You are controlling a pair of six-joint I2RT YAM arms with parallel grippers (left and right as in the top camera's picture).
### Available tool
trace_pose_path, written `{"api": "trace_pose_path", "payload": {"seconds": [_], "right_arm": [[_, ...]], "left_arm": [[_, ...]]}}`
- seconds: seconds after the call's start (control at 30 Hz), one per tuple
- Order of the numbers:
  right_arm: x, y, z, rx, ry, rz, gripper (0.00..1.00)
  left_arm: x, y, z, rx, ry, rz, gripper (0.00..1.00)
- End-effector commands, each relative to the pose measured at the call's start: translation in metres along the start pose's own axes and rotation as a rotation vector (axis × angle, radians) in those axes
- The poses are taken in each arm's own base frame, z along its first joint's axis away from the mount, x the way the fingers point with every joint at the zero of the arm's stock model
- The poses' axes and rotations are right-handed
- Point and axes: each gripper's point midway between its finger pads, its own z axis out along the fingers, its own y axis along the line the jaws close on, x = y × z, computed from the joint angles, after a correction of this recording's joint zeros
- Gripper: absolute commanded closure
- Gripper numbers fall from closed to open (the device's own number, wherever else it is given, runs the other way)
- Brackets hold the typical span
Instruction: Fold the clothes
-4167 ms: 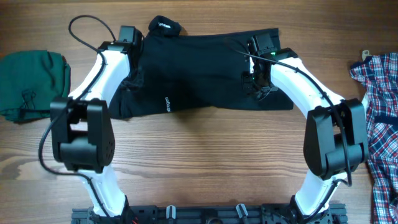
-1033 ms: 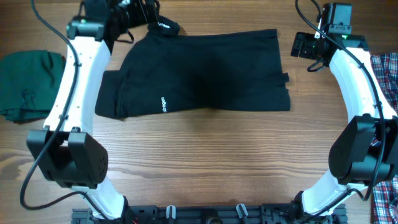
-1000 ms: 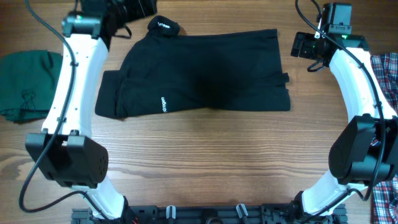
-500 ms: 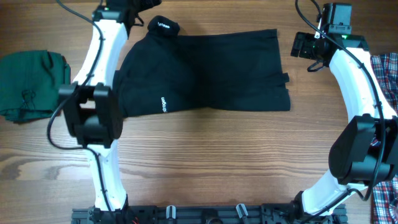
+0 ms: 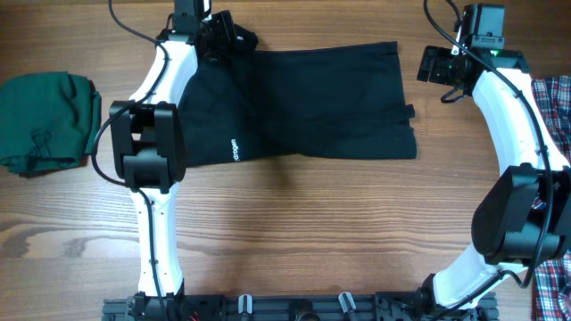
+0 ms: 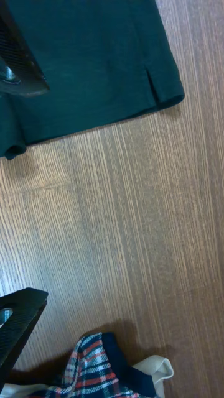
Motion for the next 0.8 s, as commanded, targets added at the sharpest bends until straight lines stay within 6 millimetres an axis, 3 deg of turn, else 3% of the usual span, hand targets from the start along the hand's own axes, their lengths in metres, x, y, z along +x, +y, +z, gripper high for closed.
{"api": "trace_pose_path", "payload": {"seconds": [0.0,0.1,0.17,0.3,0.37,0.53,0.77], "right_arm": [[-0.005,0.002,-0.005,-0.012,-0.017,0.003,0.0],[-0.005,0.002,-0.005,-0.012,-0.017,0.003,0.0],[-0.005,0.002,-0.005,-0.012,-0.017,0.003,0.0],[-0.005,0.002,-0.005,-0.012,-0.017,0.003,0.0],[-0.005,0.002,-0.005,-0.012,-0.017,0.003,0.0],[-0.005,0.002,-0.005,-0.012,-0.017,0.003,0.0],[-0.005,0.002,-0.005,-0.012,-0.017,0.003,0.0]], "left_arm": [[0.023,0.005,0.019,-0.007,0.045,0.056,0.24],[0.032,0.008,0.025,-0.012,0.064,0.056,0.26],[0.03,0.008,0.025,-0.011,0.056,0.058,0.54],[0.026,0.01,0.024,-0.015,0.049,0.056,0.71],[0.008,0.007,0.014,-0.021,0.007,0.059,0.9],[-0.047,-0.013,-0.034,-0.011,-0.106,0.069,0.96],[-0.053,-0.031,-0.067,-0.003,-0.081,0.081,0.92]]}}
